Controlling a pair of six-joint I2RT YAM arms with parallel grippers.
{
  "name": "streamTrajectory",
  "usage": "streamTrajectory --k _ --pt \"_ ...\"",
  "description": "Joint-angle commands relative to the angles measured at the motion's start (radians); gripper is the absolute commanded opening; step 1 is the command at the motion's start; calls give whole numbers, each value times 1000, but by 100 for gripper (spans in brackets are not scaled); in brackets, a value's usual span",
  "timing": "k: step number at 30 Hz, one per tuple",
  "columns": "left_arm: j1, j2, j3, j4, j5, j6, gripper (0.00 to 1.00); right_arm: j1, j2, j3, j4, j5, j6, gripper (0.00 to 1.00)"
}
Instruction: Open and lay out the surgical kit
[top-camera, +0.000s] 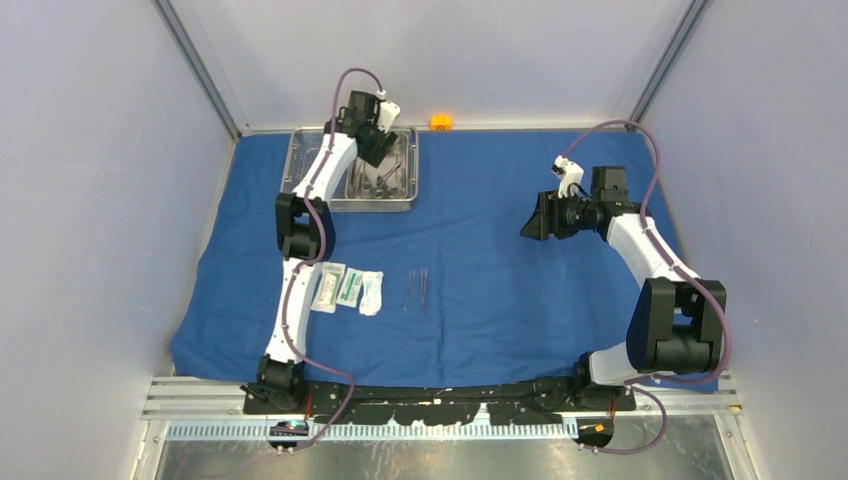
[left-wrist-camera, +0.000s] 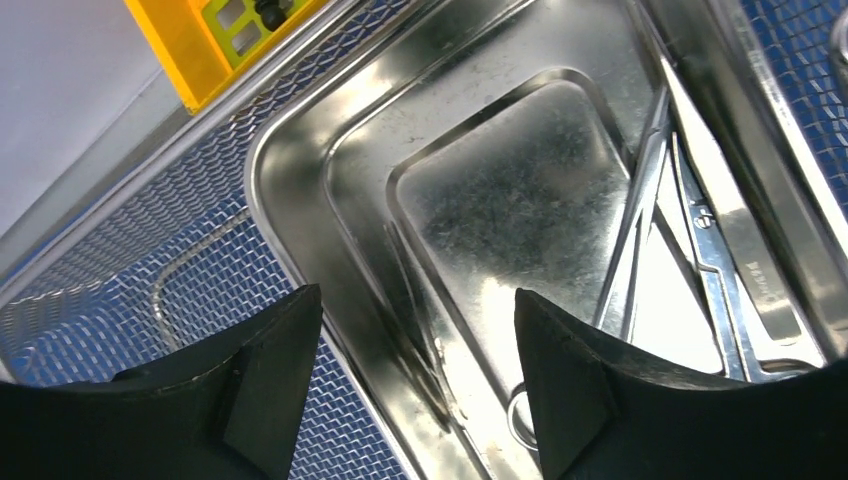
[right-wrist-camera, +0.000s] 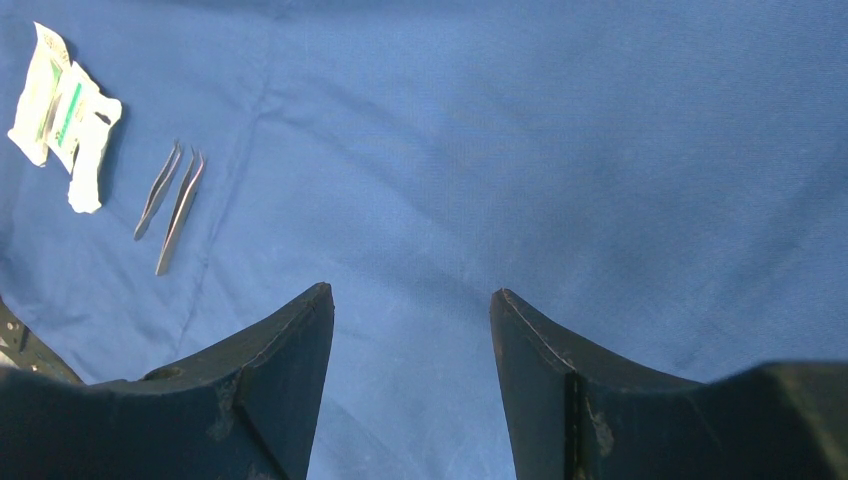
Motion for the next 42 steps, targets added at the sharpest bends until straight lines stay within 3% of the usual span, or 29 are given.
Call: streamTrajectory --k 1,12,31,42 --pt "-1 -3 -10 97 -73 61 70 3 0 40 12 -4 -12 64" --pt "-22 43 18 34 -52 176 50 3 6 40 12 -6 -12 64" --pt "-19 83 47 -26 -93 218 31 3 4 40 12 -7 -11 63" --pt "-6 89 44 -66 -99 219 28 3 3 40 10 -7 -12 64"
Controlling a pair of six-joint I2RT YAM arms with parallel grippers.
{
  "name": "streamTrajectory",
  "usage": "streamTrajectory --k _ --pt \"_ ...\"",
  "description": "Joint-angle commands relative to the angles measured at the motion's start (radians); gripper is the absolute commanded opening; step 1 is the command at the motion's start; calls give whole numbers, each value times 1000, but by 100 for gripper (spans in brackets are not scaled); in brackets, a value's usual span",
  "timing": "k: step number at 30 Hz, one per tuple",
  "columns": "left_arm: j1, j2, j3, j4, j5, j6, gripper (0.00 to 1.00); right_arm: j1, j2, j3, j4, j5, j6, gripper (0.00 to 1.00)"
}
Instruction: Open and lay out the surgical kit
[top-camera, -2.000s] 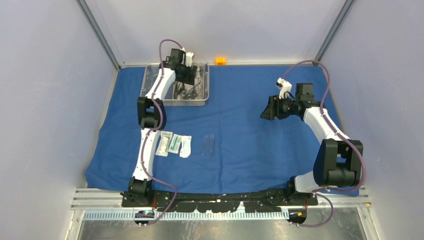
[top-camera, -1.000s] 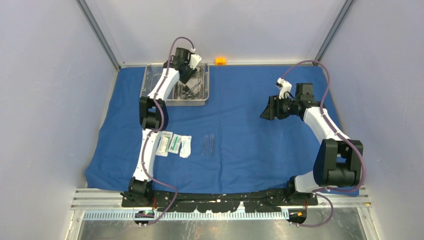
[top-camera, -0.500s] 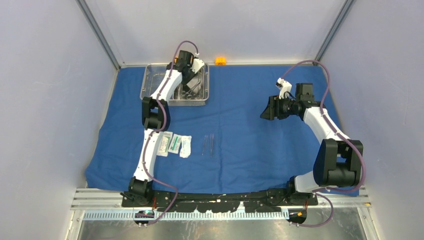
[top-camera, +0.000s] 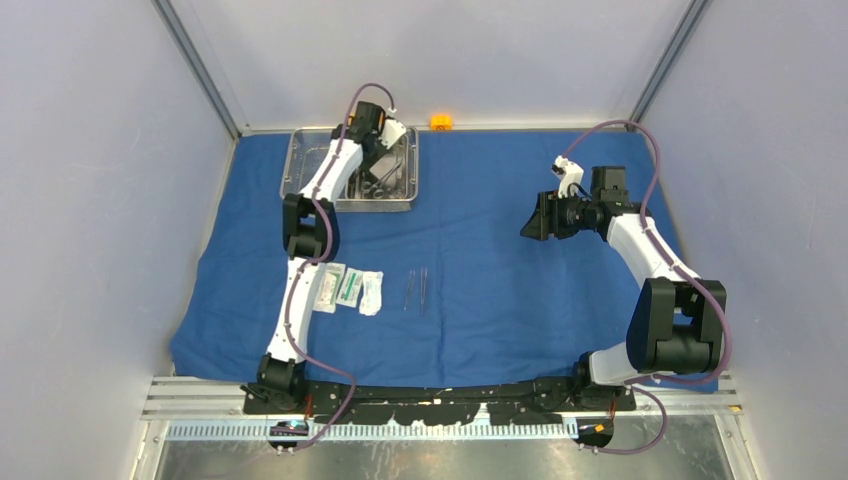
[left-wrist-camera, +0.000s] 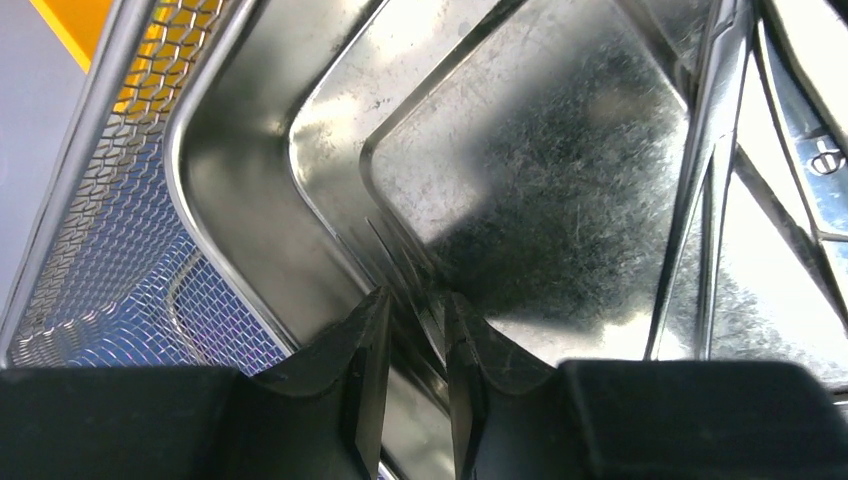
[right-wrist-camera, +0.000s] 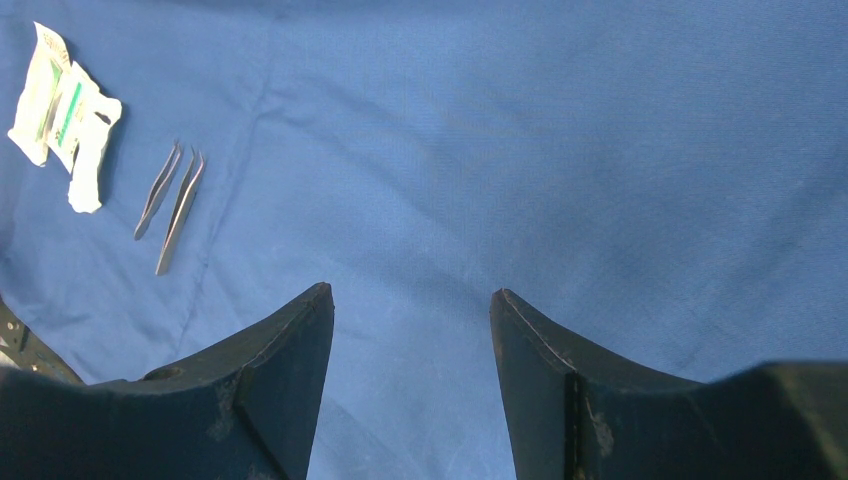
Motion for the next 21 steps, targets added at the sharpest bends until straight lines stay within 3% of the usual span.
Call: streamTrajectory --k 1,21 --pt "10 20 32 -44 -8 15 28 3 4 40 11 -8 -11 64" --pt "18 58 57 -118 56 2 16 3 4 40 10 -8 -10 64"
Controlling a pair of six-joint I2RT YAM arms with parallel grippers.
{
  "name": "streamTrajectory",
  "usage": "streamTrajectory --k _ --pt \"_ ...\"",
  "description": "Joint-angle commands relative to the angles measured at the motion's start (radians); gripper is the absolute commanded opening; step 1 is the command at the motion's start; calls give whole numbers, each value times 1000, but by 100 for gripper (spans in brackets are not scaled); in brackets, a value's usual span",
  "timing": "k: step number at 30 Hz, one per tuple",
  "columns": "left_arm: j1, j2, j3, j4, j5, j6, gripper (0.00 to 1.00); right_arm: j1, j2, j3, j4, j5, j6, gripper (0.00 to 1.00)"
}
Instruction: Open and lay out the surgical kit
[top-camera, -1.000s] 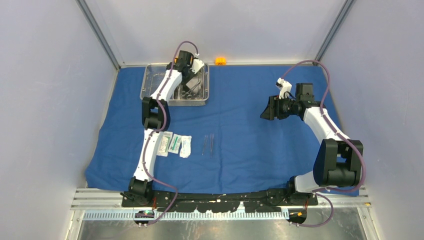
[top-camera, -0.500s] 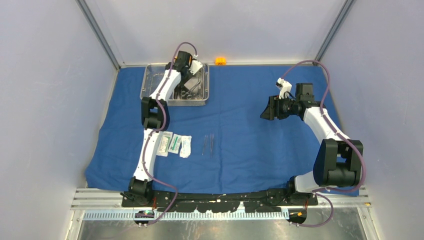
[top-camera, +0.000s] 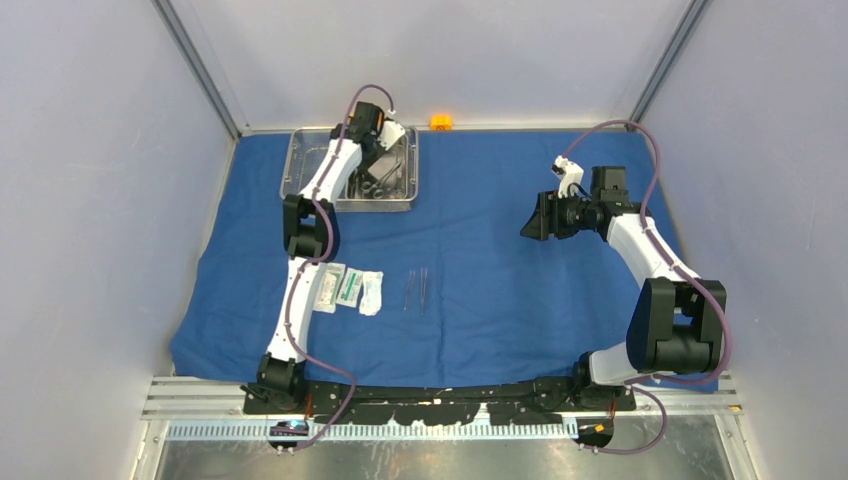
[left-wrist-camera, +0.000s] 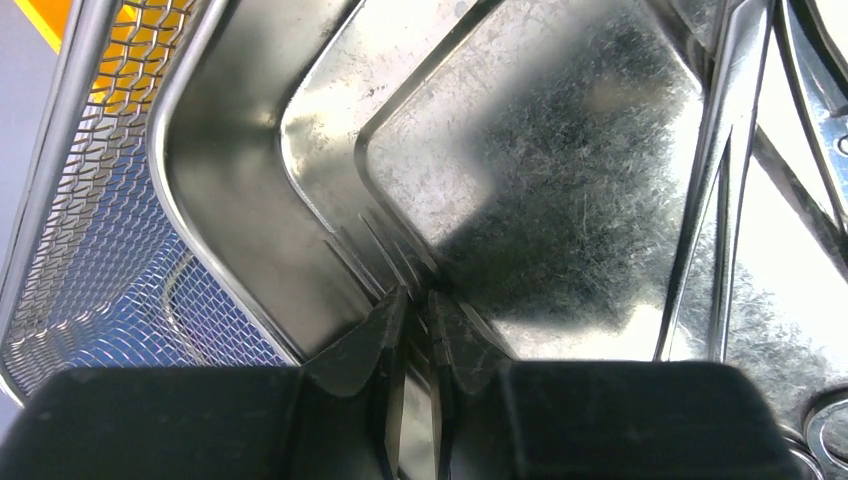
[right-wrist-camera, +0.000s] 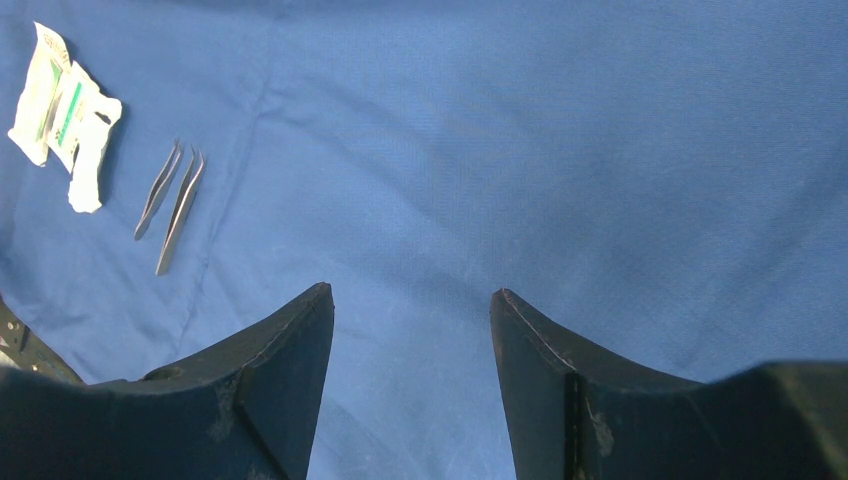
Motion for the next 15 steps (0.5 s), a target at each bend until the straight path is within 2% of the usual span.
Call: streamTrajectory --k 1,8,12,15 --pt "11 37 27 -85 62 -19 15 3 4 40 11 -9 -10 64" --pt "17 51 42 -101 82 -32 8 3 4 39 11 -6 -9 64" --pt "17 49 47 -93 81 -33 0 3 5 40 12 -7 -9 64" --pt "17 35 48 -81 85 -39 0 3 6 39 12 -7 -9 64"
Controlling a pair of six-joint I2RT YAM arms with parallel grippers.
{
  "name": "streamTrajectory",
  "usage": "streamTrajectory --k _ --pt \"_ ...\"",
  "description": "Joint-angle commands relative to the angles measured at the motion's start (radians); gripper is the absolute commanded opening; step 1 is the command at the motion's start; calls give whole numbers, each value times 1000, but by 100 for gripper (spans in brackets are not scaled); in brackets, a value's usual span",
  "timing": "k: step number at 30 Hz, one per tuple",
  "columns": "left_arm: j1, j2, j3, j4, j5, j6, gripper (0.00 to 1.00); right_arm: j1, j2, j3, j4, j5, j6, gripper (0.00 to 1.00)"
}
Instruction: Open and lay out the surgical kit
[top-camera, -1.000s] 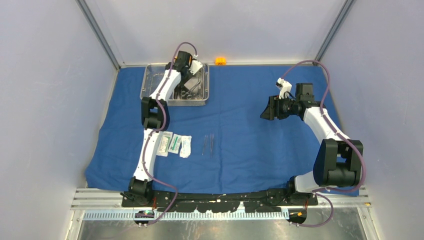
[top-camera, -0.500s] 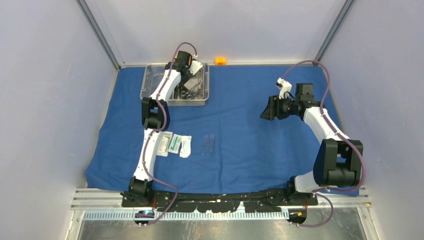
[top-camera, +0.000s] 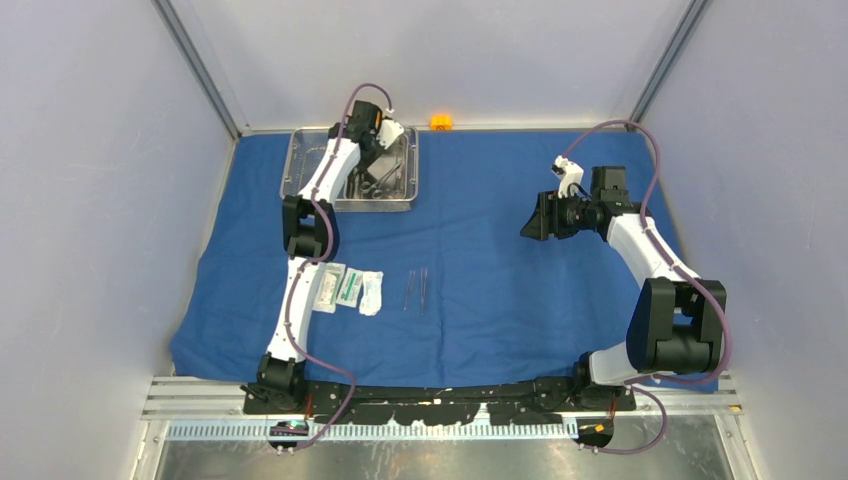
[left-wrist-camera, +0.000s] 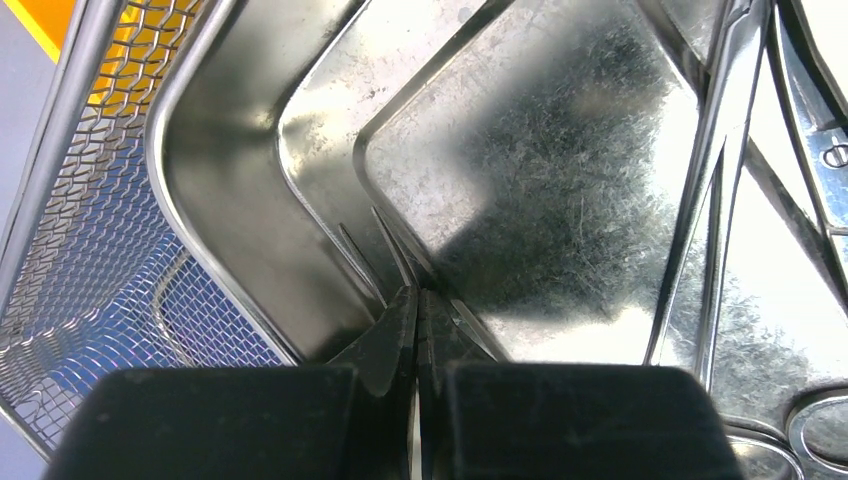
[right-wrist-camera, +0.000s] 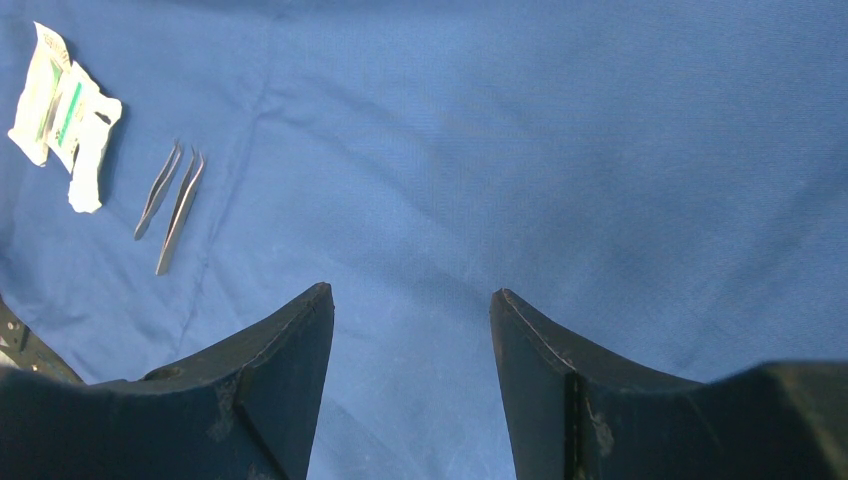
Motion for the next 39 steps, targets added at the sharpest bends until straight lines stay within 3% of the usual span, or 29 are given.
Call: streamTrajectory --k 1,20,34,39 --pt "8 14 13 -50 52 -34 0 3 7 39 13 -6 -9 64" --pt "-48 -121 -53 38 97 -98 0 3 1 40 12 -9 -10 64" --pt "-67 -139 -51 71 -13 -64 0 3 6 41 9 -13 -15 63" --pt "-59 -125 -51 83 -36 -58 15 3 9 41 7 -13 -15 63"
